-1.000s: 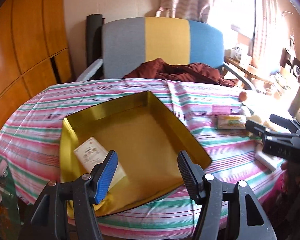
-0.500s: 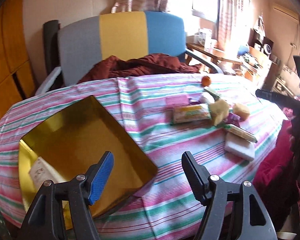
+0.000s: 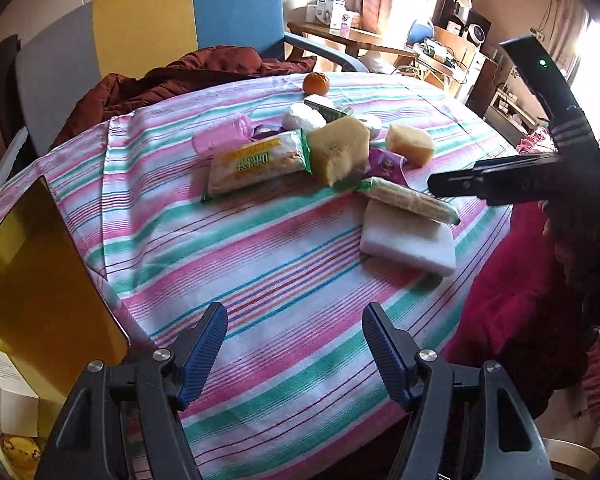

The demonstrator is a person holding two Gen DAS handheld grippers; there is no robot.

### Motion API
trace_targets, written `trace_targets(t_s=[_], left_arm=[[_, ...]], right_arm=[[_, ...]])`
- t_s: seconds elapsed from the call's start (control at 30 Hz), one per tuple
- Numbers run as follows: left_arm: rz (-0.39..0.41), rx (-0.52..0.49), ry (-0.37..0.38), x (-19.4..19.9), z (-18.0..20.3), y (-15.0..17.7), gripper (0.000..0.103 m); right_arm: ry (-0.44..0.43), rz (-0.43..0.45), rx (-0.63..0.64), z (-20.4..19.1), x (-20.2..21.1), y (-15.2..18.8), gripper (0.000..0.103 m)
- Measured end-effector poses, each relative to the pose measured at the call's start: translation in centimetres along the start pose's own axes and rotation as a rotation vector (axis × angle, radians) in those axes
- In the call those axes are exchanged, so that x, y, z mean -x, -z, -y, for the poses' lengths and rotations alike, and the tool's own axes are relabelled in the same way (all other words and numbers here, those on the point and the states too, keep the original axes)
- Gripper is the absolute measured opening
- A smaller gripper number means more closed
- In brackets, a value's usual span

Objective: Organize objects
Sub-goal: 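Move both grippers back over the remaining items on the table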

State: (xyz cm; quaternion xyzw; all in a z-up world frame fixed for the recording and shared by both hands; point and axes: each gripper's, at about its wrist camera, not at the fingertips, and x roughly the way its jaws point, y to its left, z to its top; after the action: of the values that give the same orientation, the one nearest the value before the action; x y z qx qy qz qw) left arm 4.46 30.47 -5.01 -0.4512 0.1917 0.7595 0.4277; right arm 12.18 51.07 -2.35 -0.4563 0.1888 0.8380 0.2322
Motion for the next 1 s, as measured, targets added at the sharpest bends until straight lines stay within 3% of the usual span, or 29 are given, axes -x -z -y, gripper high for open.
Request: trace_targets(t_s=[0.1, 0.17, 0.3, 0.4, 0.57, 0.7, 0.9, 1.0], left_arm=[[-0.017, 0.005, 0.006, -0.4, -0.1, 0.1, 0.071], [-0.019, 0.007, 0.004, -0.4, -0.2, 0.1, 0.071], [-0.029, 0.007, 0.01, -0.6, -0.4, -0.1, 0.071], [-0.05, 0.004, 0.039, -1.2, 0.1, -0.5, 0.071], [-0.09, -0.008, 0.143, -2.7, 2.7, -1.9, 0.07], [-0.108, -0.049, 0.177, -4.2, 5.6, -3.0, 0.07], [-0.057, -0.111, 0.085, -5.0, 9.6, -4.6, 0.071], [-0.054, -0.138, 0.104, -5.8, 11.2, -5.4, 0.071]], right_arm=[[-0.019, -0.148, 0.126, -1.9, -2.6, 0.8, 0.103], [-0.03, -0.182, 0.165, -2.4, -3.4, 0.5, 0.103], [0.054, -0.276, 0.163, -1.6, -5.8, -0.3, 0.103], [0.141, -0.232, 0.088, 0.1, -6.1, -1.4, 0.103], [0.06, -0.229, -0.019, 2.2, -5.8, -1.5, 0.1], [-0.021, -0.21, -0.112, 3.7, -5.3, -1.3, 0.1], [-0.093, -0.163, -0.185, 4.3, -4.9, -1.5, 0.1], [-0.135, -0.136, -0.226, 5.0, -4.7, -1.5, 0.101]])
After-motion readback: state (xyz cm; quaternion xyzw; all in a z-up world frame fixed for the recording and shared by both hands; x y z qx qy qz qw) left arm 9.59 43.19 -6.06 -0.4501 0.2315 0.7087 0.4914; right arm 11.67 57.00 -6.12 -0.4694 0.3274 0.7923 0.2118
